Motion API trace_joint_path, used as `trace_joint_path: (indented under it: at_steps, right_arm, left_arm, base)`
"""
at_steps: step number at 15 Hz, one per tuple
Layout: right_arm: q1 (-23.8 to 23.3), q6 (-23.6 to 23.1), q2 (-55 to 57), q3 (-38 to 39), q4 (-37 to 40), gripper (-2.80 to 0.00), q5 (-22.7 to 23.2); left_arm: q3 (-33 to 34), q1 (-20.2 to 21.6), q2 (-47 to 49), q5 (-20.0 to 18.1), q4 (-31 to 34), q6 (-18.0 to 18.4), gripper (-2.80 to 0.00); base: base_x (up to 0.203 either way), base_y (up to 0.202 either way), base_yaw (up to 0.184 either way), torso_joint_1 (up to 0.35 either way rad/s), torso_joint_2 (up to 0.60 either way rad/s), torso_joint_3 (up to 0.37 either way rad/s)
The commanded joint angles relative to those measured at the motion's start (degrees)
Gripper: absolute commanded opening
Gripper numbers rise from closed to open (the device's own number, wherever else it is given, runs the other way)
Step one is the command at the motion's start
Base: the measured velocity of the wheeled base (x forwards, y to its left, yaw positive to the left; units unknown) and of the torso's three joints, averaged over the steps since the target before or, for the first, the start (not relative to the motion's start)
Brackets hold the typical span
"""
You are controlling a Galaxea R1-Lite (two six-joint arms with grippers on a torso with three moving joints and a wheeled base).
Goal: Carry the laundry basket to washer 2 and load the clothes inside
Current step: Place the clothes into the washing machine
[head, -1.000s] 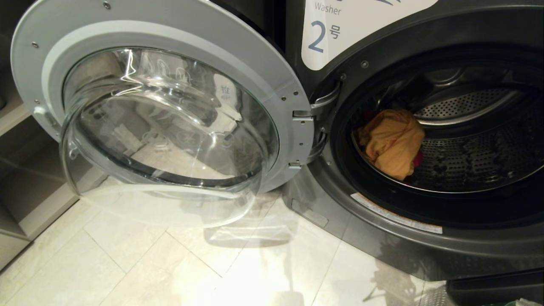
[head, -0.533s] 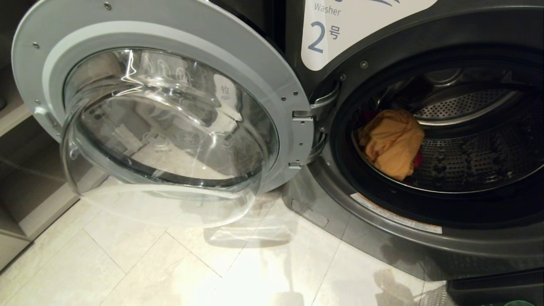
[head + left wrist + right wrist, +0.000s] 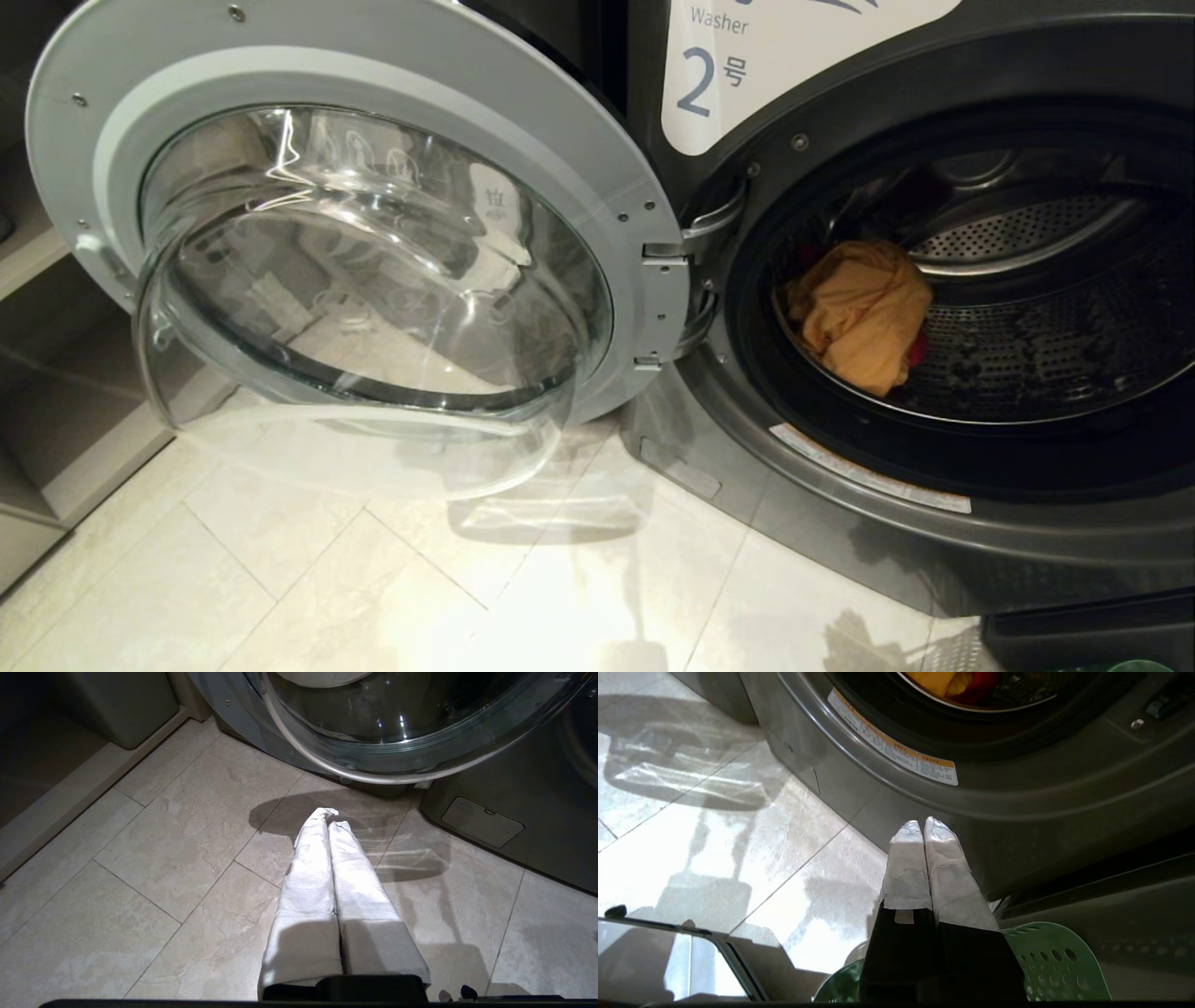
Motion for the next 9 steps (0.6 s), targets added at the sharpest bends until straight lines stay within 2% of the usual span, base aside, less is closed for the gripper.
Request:
trace_joint_path:
  at_steps: [1, 9]
  right_arm:
    - [0.1, 0.2, -1.3, 0.3, -0.3, -2.80, -0.1]
    - [0.1, -0.6, -1.3, 0.4, -0.6, -2.80, 0.1]
  left_arm:
    - [2.3, 0.0, 0.0, 0.0, -0.1, 0.0, -2.80]
    - [2.3, 0.0, 0.0, 0.0, -0.1, 0.0, -2.80]
  base:
    - [0.000, 0.000, 0.000, 0.000, 0.00, 0.000]
    - [0.000, 0.000, 0.000, 0.000, 0.00, 0.000]
